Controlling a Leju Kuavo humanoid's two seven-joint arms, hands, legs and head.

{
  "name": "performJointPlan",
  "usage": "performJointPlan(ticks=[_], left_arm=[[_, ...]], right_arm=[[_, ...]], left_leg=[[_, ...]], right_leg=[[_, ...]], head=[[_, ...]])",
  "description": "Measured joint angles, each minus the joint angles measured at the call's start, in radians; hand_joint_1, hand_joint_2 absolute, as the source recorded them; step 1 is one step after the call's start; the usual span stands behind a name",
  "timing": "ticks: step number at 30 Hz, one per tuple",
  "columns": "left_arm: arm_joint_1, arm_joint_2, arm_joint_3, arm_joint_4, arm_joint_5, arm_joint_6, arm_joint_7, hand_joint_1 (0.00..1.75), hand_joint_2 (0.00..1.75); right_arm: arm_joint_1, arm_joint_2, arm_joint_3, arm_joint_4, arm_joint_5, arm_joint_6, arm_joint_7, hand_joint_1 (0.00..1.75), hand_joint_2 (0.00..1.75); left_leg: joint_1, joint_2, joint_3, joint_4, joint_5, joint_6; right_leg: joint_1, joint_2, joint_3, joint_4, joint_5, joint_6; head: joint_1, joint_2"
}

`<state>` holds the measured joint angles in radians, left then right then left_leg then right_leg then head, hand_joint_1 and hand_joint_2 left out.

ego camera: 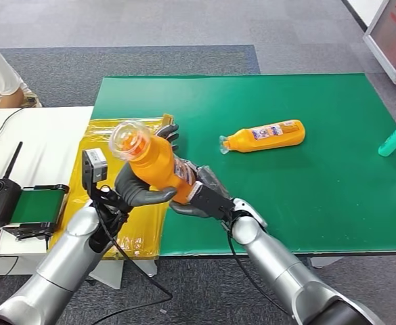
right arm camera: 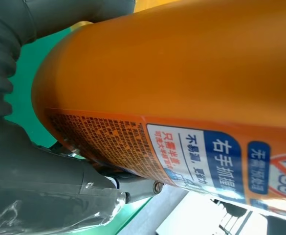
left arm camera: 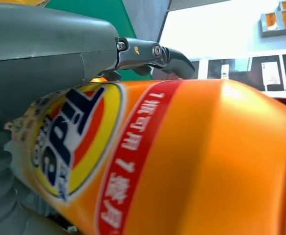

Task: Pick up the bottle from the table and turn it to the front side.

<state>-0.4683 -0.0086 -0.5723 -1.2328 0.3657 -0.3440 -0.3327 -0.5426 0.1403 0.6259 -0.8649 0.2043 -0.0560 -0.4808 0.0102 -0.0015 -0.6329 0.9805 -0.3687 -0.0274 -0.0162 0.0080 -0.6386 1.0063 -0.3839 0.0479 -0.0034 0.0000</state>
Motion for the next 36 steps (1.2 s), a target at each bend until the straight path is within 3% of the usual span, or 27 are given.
performJointPlan(ticks=[10,14,31,34,35,36], left_arm=[[0.000,-0.007,0.000,0.000,-0.013,0.015,0.000,0.00,1.75],[0.001,-0.008,0.000,0.000,-0.013,0.020,0.000,1.75,1.75],[0.001,-0.009,0.006,0.000,-0.006,0.034,0.004,1.75,1.75],[0.005,-0.010,0.005,-0.002,-0.064,0.099,-0.029,1.75,1.75],[0.011,-0.011,0.002,-0.008,-0.126,0.156,-0.058,1.75,1.75],[0.020,-0.013,-0.001,-0.017,-0.210,0.237,-0.092,1.75,1.75]], right_arm=[[-0.003,0.007,0.009,0.020,0.013,-0.008,0.006,1.75,1.75],[-0.007,0.007,0.011,0.027,0.016,-0.008,0.007,1.75,1.75],[-0.007,0.007,0.004,0.037,-0.015,-0.014,0.001,1.75,1.75],[-0.006,0.007,-0.004,0.037,-0.024,-0.014,0.000,1.75,1.75],[-0.007,0.007,-0.007,0.036,-0.029,-0.015,0.000,1.46,1.75],[-0.008,0.007,-0.010,0.036,-0.034,-0.016,0.000,1.03,1.75]], left_leg=[[0.000,0.000,0.000,0.000,0.000,0.000],[0.000,0.000,0.000,0.000,0.000,0.000],[0.000,0.000,0.000,0.000,0.000,0.000],[0.000,0.000,0.000,0.000,0.000,0.000],[0.000,0.000,0.000,0.000,0.000,0.000],[0.000,0.000,0.000,0.000,0.000,0.000]], right_leg=[[0.000,0.000,0.000,0.000,0.000,0.000],[0.000,0.000,0.000,0.000,0.000,0.000],[0.000,0.000,0.000,0.000,0.000,0.000],[0.000,0.000,0.000,0.000,0.000,0.000],[0.000,0.000,0.000,0.000,0.000,0.000],[0.000,0.000,0.000,0.000,0.000,0.000]], head=[[0.000,0.000],[0.000,0.000],[0.000,0.000],[0.000,0.000],[0.000,0.000],[0.000,0.000]])
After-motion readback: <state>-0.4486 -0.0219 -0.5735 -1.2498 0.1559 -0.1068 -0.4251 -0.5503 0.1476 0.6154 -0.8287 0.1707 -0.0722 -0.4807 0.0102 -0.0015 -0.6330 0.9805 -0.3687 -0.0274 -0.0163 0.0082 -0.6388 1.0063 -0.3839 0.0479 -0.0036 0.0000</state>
